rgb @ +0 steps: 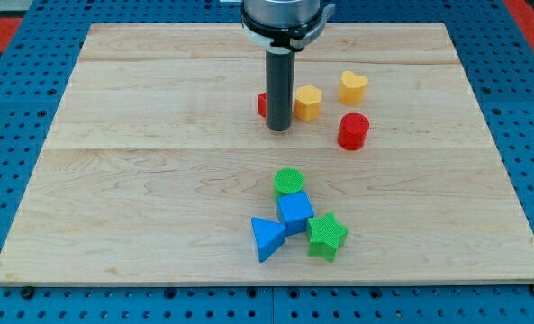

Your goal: Separate the red and yellow blocks

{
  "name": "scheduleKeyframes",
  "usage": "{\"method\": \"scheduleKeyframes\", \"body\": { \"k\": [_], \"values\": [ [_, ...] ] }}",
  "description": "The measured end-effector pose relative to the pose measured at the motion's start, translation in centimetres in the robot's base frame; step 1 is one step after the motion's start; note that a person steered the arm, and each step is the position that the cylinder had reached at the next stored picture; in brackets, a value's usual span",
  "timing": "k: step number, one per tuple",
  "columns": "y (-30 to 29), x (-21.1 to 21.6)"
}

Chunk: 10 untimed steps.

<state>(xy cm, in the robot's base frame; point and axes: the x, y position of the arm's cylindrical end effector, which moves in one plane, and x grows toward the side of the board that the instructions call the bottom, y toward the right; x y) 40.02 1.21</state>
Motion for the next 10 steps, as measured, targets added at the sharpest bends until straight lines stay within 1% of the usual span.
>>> {"method": "scheduleKeyframes", "body": {
  "k": [1,2,5,6,7,8,9,10],
  "values": [
    [2.7,-2.5],
    [7.4,-3.9],
    [13.3,-3.5],
    [15.5,-4.2],
    [16.6,-5.5],
    [16.3,-7.5],
    [15.2,-9.4],
    [11.5,-9.4]
  ]
}}
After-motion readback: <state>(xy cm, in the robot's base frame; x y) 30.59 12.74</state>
